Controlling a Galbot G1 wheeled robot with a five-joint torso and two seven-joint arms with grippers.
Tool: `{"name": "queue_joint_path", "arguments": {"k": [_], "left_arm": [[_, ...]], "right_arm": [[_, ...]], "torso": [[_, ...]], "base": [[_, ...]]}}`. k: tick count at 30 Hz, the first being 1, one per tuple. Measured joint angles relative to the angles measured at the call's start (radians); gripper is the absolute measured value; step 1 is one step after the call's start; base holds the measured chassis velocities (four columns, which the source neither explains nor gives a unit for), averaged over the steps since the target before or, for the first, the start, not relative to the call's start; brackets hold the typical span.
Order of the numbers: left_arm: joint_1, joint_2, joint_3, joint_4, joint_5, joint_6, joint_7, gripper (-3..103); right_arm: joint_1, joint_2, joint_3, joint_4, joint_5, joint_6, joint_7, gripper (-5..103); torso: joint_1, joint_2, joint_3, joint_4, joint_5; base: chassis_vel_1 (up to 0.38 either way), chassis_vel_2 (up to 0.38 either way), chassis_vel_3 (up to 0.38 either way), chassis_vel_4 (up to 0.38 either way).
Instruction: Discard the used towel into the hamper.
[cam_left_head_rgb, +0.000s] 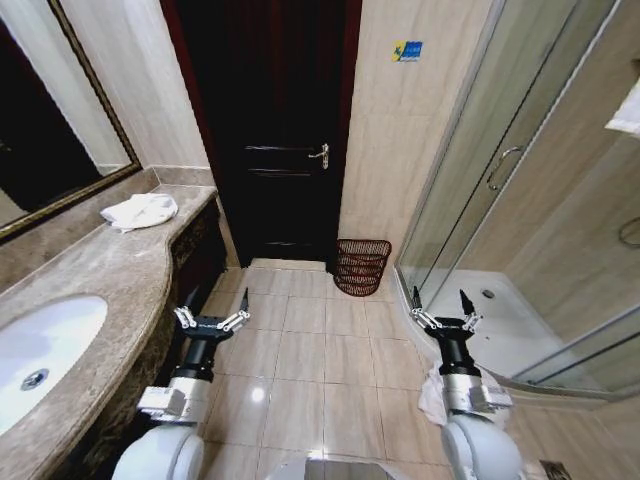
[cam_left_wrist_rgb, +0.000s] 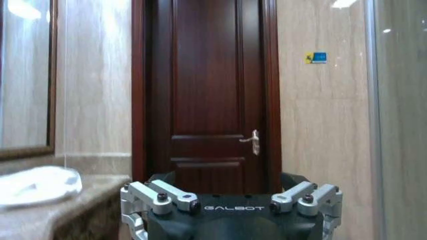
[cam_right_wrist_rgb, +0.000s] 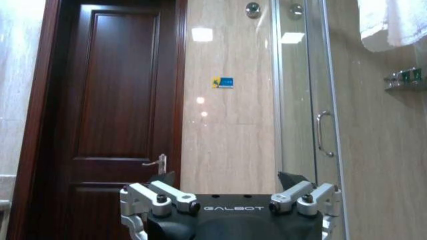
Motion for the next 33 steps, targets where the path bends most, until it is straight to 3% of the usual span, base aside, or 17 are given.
{"name": "queue_joint_path", "arguments": {"k": [5,16,33], "left_arm": [[0.008,0.003,0.021,0.004,-0.027,0.008,-0.007,100],[0.011,-0.010,0.028,-0.011,0.006,-0.004,-0.044,100],[0.007,-0.024,0.028,-0.017,0.013,-0.020,-0.049,100]], "right_arm": [[0.001,0.002,0.001,0.001,0.003,0.001,-0.002,100],[0.015,-0.004,-0.001,0.005,0.020,-0.029,-0.004,100],[0.017,-0.003,-0.001,0.019,0.037,-0.050,-0.015,100]], "torso": [[0.000,0.000,0.000,0.0000,0.0000],[0.000,0.000,0.000,0.0000,0.0001],[0.000,0.000,0.000,0.0001,0.0000]], "base": [[0.000,0.000,0.000,0.000],[0.000,0.000,0.000,0.000],[0.000,0.000,0.000,0.000]]}}
